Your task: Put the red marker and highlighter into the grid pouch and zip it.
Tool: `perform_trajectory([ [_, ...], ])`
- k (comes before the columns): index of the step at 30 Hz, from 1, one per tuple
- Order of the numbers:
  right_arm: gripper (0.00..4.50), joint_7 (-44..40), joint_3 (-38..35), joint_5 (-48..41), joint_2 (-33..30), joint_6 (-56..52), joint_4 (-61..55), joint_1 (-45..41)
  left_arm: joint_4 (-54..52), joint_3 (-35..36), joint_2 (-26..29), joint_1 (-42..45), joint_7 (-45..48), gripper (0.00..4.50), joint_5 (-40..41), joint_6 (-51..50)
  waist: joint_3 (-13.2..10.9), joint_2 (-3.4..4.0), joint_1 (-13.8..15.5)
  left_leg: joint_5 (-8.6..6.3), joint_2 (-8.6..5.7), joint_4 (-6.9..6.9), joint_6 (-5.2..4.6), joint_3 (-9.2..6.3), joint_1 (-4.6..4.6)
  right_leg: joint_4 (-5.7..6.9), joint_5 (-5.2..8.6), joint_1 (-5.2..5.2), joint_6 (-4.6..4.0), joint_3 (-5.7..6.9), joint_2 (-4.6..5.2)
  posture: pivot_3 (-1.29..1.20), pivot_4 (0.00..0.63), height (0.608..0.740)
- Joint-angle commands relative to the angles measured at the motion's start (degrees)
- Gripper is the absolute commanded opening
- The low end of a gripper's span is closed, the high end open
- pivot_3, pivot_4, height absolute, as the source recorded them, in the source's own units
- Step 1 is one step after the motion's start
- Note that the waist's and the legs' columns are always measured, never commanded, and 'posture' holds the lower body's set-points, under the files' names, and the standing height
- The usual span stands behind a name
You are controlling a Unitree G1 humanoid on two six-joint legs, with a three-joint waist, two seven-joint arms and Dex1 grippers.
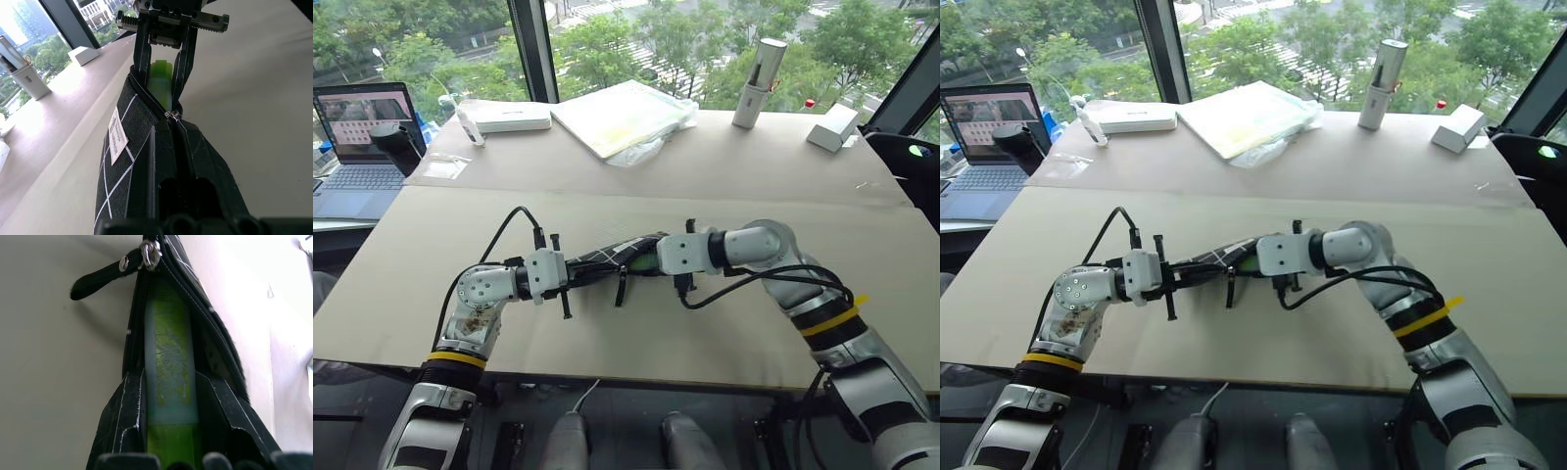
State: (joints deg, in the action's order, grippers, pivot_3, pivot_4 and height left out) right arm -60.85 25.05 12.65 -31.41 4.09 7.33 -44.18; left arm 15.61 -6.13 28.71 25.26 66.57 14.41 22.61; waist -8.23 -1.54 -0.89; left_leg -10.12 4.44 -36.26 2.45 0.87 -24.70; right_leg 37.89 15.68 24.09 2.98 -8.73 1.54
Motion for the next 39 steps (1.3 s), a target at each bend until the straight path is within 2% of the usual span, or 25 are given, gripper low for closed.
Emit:
perform_trajectory([
  [1,1.04,1.4,1.1,1.7,1.7,3.4,0.4,-1.7,-1.2,0.3,-0.2,1.1,-0.3,0.0,0.1,1.1,0.0,0.0,0.1,0.0,0.0,0.0,0.0,0.0,0.0,0.0,0.0,0.0,0.0,0.0,0.0,0.0,0.15,0.74],
  [3,1.04,3.2,1.1,2.2,3.4,4.1,1.8,-2.2,-1.7,0.5,-0.1,0.6,-0.5,0.0,0.1,1.0,0.0,0.0,0.1,0.0,0.0,-0.01,0.0,0.0,0.0,0.0,0.0,-0.01,0.0,0.0,0.01,0.0,0.15,0.74],
  [5,2.07,2.3,-0.6,-0.2,4.3,2.1,1.9,-2.1,-2.1,0.8,0.2,0.1,-0.7,0.0,0.1,0.9,0.0,0.0,0.1,0.0,0.0,-0.02,0.0,0.0,0.0,0.03,0.0,0.01,0.0,0.0,0.0,0.0,0.15,0.74],
  [7,2.56,2.5,-2.0,-1.1,4.1,1.9,2.4,-2.2,-2.4,0.9,0.3,-0.3,-0.8,0.0,0.1,0.9,0.0,0.0,0.1,0.0,0.0,-0.01,0.0,0.0,0.0,0.05,0.0,0.01,-0.01,0.0,0.0,0.0,0.15,0.74],
  [10,3.68,5.0,-3.6,-0.2,3.2,2.0,4.9,-2.9,-2.8,0.9,0.4,-0.6,-1.1,0.0,0.0,0.8,0.0,0.0,0.1,0.0,0.0,-0.01,0.0,0.0,0.0,0.05,0.0,0.0,-0.01,0.0,0.0,0.0,0.15,0.74],
  [13,3.68,3.8,-4.9,-1.5,1.4,3.2,5.9,-2.6,-3.0,0.8,0.4,-0.8,-1.3,0.0,0.0,0.7,0.0,0.0,0.1,0.0,0.0,-0.02,0.0,0.0,0.0,0.05,0.0,0.0,-0.01,0.0,0.0,0.0,0.15,0.74],
  [17,3.68,1.3,-13.4,-12.6,-0.3,-1.0,5.5,-1.6,-2.8,0.6,0.2,-0.7,-1.3,0.0,-0.1,0.7,0.0,-0.01,0.1,0.0,0.0,-0.01,0.0,0.0,0.0,0.04,0.0,0.0,-0.01,0.0,0.0,0.0,0.15,0.74],
  [18,3.68,0.1,-16.0,-16.3,-0.6,-3.5,4.9,-1.1,-2.8,0.6,0.2,-0.7,-1.3,0.0,0.0,0.7,0.0,-0.01,0.1,0.0,0.0,-0.01,0.0,0.0,0.0,0.04,0.0,0.0,-0.01,0.0,0.0,0.0,0.15,0.74],
  [22,3.68,-7.4,-26.9,-36.9,-4.5,-26.6,-1.7,3.2,-2.5,0.5,0.1,-0.6,-1.1,0.0,0.1,0.7,0.0,-0.02,0.4,0.0,0.0,-0.02,0.0,-0.03,0.0,0.01,0.0,-0.08,-0.02,0.0,0.01,0.0,0.15,0.74],
  [27,3.68,-12.3,-27.8,-42.2,-11.6,-34.5,-10.0,14.8,-2.5,0.6,0.1,-0.6,-0.9,0.0,0.2,0.6,0.0,-0.02,0.1,0.0,0.0,-0.01,0.0,-0.05,0.02,-0.03,0.0,-0.12,-0.01,0.0,0.01,0.0,0.15,0.74],
  [31,3.68,-10.3,-23.8,-40.5,-12.3,-36.9,-15.7,22.4,-2.4,0.7,0.2,-0.7,-0.7,0.0,0.3,0.6,0.0,-0.02,-0.5,0.0,0.0,-0.02,0.0,-0.05,0.02,0.03,0.01,-0.06,0.0,-0.02,-0.01,0.0,0.15,0.74],
  [33,3.68,-3.7,-19.5,-37.0,-7.1,-36.0,-17.2,24.6,-2.3,0.7,0.1,-0.6,-0.7,0.0,0.2,0.6,0.0,-0.05,-0.8,0.0,0.0,-0.01,0.0,-0.09,0.02,0.05,0.01,-0.04,0.0,-0.02,-0.04,0.0,0.15,0.74],
  [36,3.68,7.9,-15.2,-32.6,3.1,-37.2,-16.2,23.0,-2.3,0.5,0.0,-0.4,-0.6,0.0,0.2,0.5,0.0,-0.08,-1.6,0.0,0.01,0.0,0.0,-0.2,0.04,0.08,0.01,-0.04,0.0,0.0,-0.11,0.0,0.15,0.74],
  [39,3.68,11.6,-13.8,-32.7,8.0,-39.8,-17.5,21.5,-2.1,0.5,0.0,-0.3,-0.4,0.0,0.2,0.5,0.0,-0.05,-1.5,0.01,-0.02,0.0,0.01,-0.24,-0.03,0.13,0.02,0.02,0.0,0.0,-0.11,0.0,0.15,0.74],
])
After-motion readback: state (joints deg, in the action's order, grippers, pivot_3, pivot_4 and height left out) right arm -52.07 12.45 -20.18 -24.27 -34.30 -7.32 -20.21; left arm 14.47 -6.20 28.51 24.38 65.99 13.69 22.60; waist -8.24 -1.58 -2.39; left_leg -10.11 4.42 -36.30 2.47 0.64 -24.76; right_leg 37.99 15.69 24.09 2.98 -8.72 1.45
